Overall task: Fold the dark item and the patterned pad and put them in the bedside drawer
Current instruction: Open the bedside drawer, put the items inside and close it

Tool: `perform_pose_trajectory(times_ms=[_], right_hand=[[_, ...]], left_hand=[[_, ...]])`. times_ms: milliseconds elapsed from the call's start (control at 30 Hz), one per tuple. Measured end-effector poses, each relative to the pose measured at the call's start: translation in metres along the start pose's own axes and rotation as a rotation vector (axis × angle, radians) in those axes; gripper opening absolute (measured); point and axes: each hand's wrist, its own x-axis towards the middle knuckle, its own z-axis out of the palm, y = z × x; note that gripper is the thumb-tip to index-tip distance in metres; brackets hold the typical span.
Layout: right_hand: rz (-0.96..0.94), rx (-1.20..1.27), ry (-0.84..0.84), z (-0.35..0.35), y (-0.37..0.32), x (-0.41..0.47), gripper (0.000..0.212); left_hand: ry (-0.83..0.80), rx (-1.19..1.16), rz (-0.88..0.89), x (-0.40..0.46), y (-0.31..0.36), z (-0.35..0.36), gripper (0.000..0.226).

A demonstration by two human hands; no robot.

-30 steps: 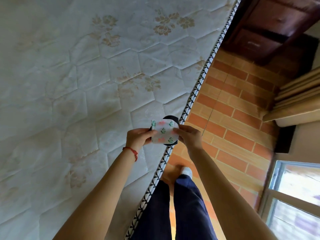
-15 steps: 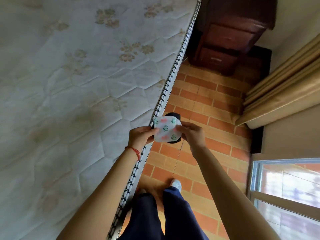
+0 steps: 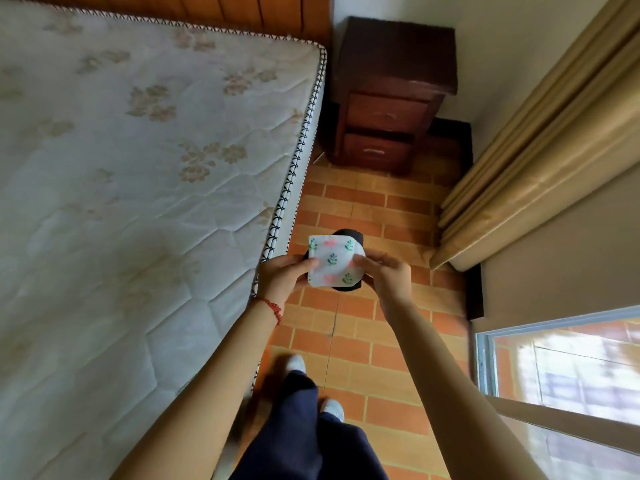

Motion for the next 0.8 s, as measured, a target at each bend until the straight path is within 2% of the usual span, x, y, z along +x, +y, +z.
perform_pose_trajectory(times_ms=[333, 800], right_hand=[[-0.015, 0.038, 0.156, 0.010, -0.043, 0.065, 0.008], [-0.038, 0.125, 0.225, 0.017, -0.101, 0.146, 0.007]], left_hand=[[-0.133, 0.038, 0.018, 0.073, 0.055, 0.036, 0.026], [-0.211, 0.085, 0.035, 0.158, 0.122, 0.086, 0.023]])
